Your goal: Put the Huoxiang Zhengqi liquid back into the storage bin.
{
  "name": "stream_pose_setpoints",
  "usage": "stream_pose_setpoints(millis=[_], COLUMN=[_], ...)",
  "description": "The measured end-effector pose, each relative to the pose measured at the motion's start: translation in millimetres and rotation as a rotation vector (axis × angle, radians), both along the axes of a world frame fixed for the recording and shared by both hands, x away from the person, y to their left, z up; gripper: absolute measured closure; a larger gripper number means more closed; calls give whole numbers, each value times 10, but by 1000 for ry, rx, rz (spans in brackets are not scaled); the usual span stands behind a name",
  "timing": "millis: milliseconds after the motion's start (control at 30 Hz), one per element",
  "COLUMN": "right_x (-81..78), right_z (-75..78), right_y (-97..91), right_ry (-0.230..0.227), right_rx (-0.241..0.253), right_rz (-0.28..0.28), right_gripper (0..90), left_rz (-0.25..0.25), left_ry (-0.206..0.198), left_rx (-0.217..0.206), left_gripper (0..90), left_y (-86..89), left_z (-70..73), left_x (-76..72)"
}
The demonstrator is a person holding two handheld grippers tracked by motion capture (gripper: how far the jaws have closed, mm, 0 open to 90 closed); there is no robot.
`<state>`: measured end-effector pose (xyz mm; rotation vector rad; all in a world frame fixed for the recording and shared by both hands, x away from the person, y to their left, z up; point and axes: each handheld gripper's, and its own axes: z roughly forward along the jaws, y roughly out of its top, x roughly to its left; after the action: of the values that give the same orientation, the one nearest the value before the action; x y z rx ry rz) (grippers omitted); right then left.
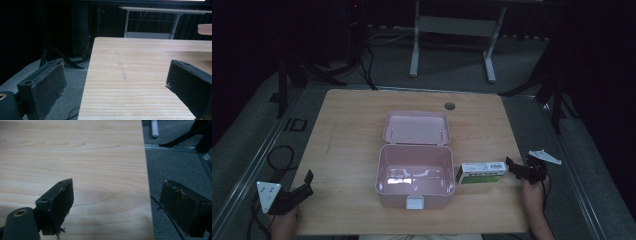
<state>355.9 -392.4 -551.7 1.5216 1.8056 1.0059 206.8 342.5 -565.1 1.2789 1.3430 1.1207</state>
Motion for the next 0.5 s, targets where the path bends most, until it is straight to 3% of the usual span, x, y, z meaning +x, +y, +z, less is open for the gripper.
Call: stream_pose_setpoints(millis=[233,267,300,467,500], right_x=[11,36,36,41,41], right_z=[9,18,18,119,119], right_y=[-25,-52,-52,-48,-48], right_ry=[38,85,85,169,169], right_rx=[25,46,46,-1,-1], right_rz=[58,99,99,154,154], right_gripper=[118,119,119,131,131], left_rz=[4,3,3,1,1], left_ry=[5,5,5,5,5], left_rx=[-3,-3,-3,-5,-5], left_gripper=[26,26,26,26,26], left_y=[2,2,2,4,4], left_z=[2,2,2,2,2], left_x=[5,5,5,5,5])
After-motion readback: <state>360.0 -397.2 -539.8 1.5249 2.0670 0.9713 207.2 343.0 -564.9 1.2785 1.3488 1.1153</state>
